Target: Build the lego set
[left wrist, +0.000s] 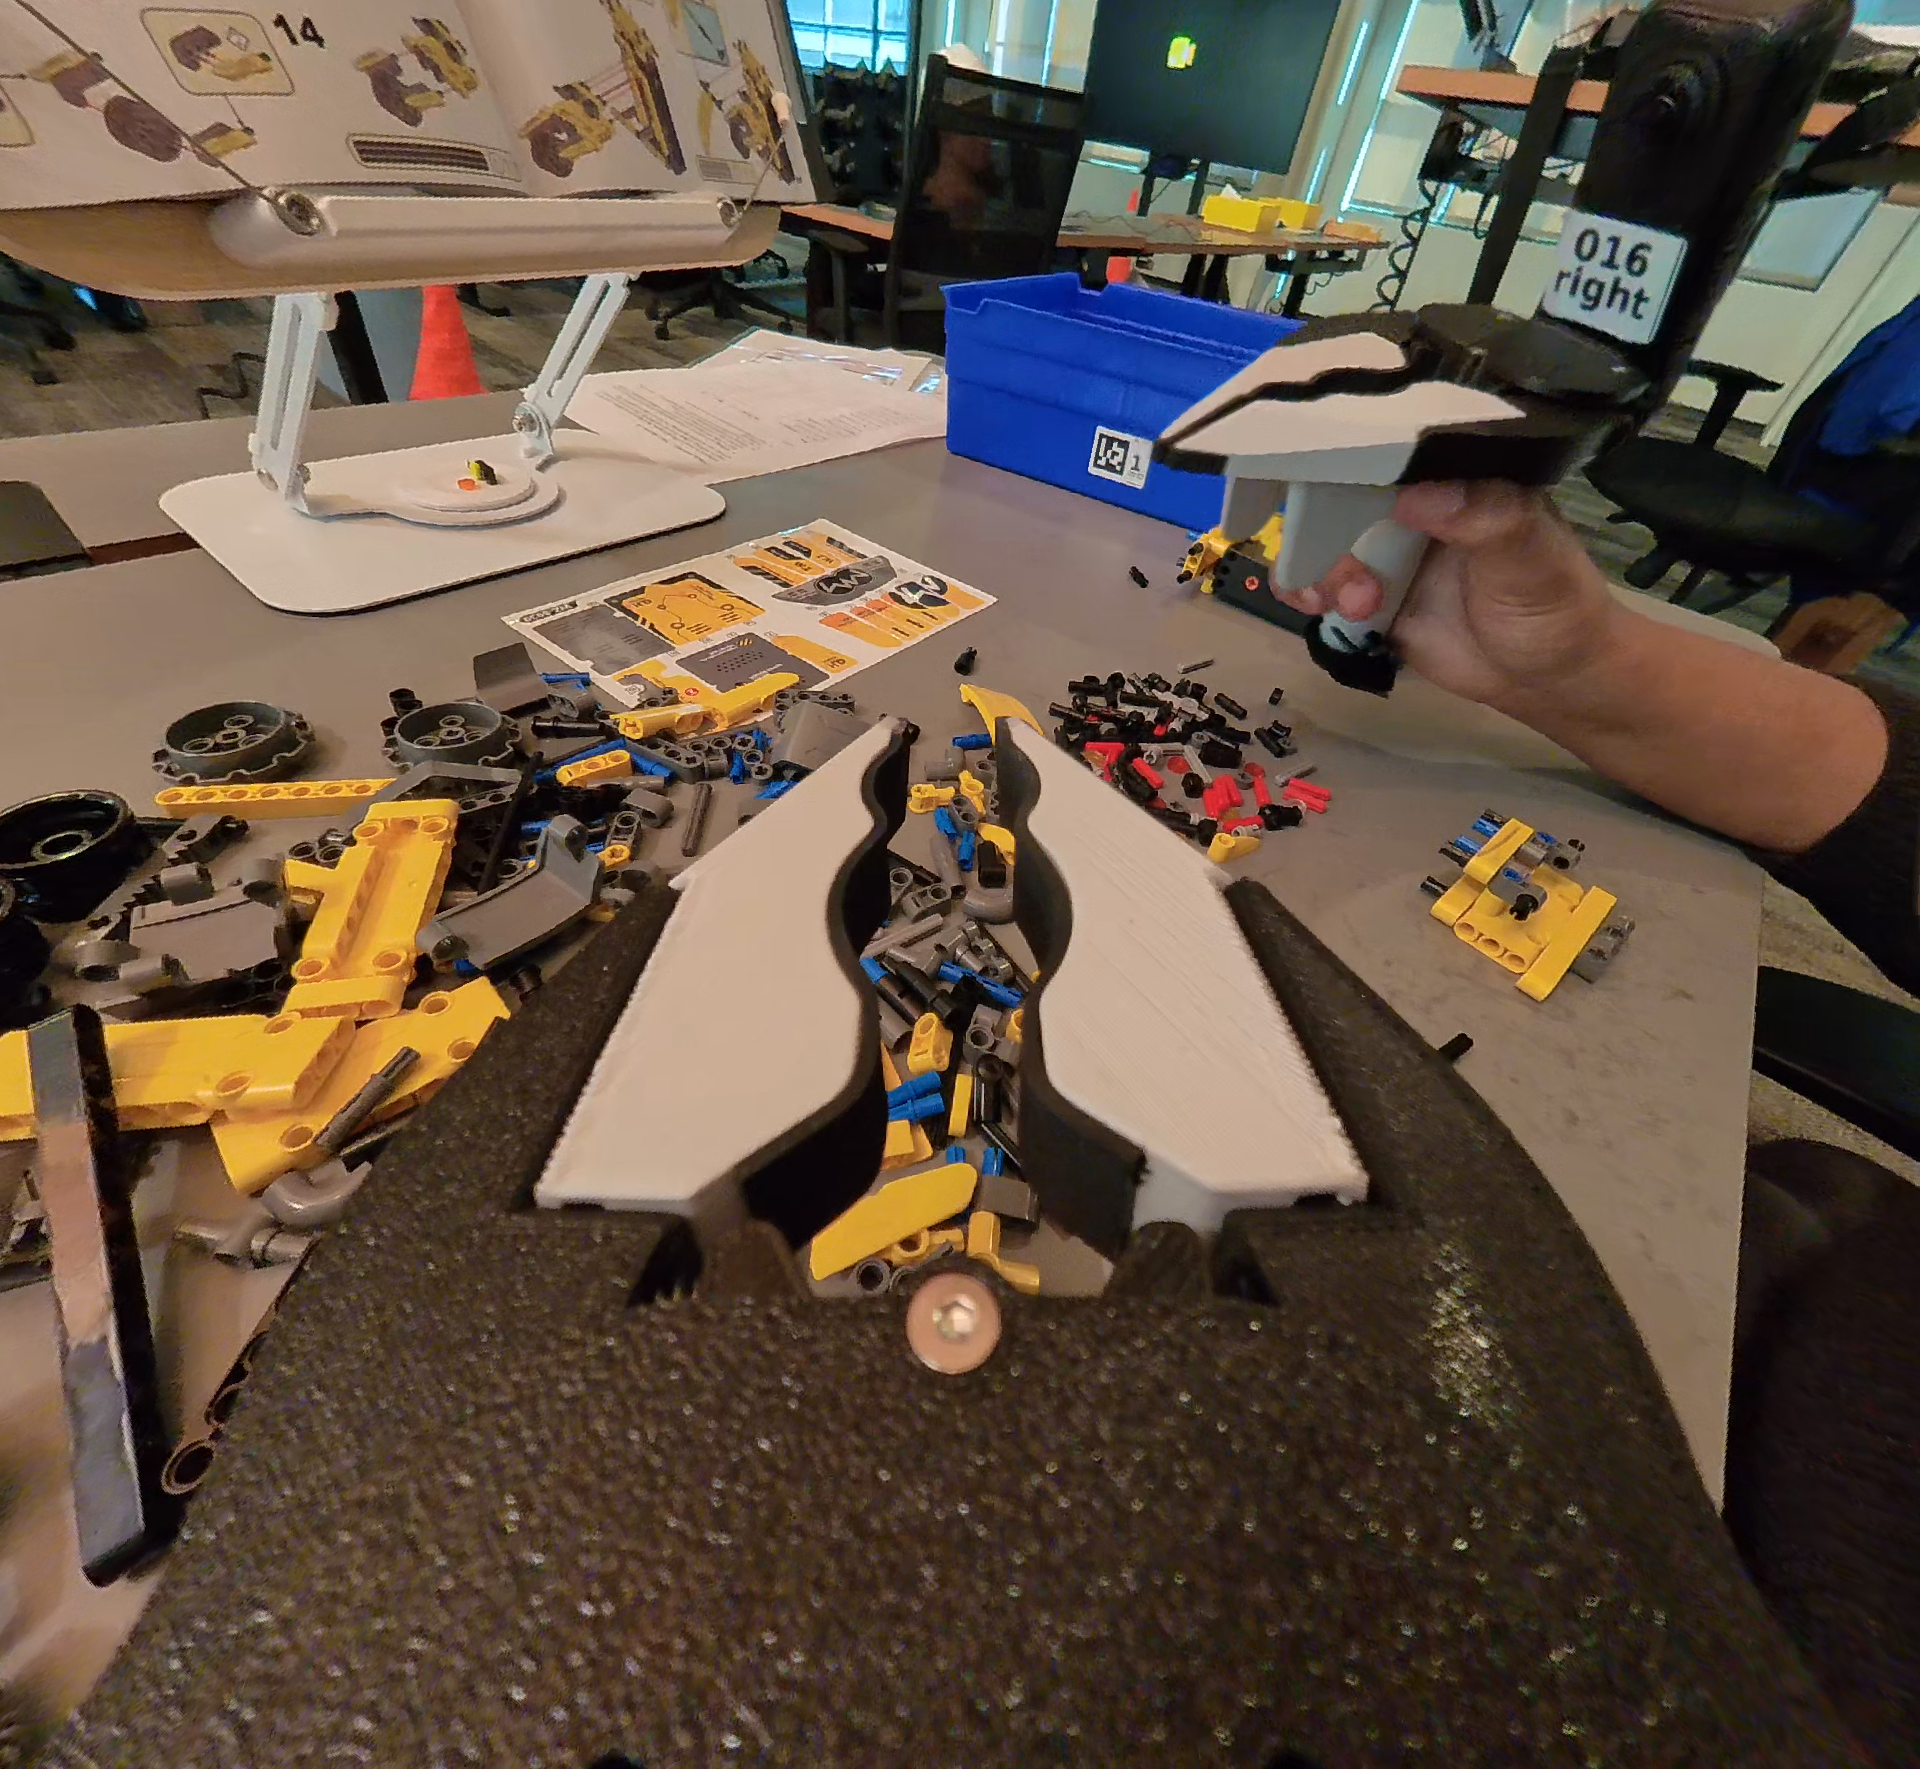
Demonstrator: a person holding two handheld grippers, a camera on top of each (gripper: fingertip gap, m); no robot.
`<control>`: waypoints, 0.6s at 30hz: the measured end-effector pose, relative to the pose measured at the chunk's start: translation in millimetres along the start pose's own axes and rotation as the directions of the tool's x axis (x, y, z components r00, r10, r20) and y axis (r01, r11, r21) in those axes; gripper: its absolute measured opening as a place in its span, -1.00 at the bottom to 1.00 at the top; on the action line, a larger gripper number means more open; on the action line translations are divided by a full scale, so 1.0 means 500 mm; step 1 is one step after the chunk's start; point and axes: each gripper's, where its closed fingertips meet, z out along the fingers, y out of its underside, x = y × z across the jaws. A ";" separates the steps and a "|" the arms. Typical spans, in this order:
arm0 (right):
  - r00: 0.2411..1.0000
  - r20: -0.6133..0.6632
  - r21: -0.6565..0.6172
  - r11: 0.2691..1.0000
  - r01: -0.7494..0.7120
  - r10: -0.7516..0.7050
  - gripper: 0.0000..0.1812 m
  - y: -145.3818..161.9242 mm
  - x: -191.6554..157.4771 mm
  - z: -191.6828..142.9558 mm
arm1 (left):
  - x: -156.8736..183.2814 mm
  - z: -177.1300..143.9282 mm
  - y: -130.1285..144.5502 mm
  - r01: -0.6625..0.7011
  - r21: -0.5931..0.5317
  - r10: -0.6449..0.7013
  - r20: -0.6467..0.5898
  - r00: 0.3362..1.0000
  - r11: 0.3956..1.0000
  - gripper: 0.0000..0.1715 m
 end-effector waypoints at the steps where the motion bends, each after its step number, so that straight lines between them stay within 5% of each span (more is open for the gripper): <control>1: 0.999 0.031 0.015 1.000 -0.019 0.018 -0.99 -0.004 -0.007 -0.002 | -0.001 0.000 -0.001 0.005 0.003 -0.005 -0.001 1.000 1.000 -0.82; 5: 0.999 -0.024 0.027 0.999 -0.042 0.043 -0.67 -0.010 0.011 -0.013 | -0.003 -0.003 -0.006 0.019 0.017 -0.019 -0.004 1.000 1.000 -0.82; 8: 0.992 -0.079 0.064 0.994 -0.093 0.098 -0.64 -0.038 -0.015 -0.040 | -0.003 -0.007 -0.010 0.023 0.030 -0.023 -0.008 1.000 0.999 -0.82; 13: 0.966 -0.077 -0.049 0.967 -0.252 0.248 -0.64 -0.016 -0.179 -0.053 | 0.001 -0.008 -0.013 0.037 0.038 -0.036 -0.026 0.999 0.999 -0.81; 18: 0.926 -0.096 -0.348 0.859 -0.375 0.365 -0.77 0.125 -0.348 -0.027 | 0.008 -0.009 -0.016 0.045 0.047 -0.043 -0.046 0.998 0.998 -0.81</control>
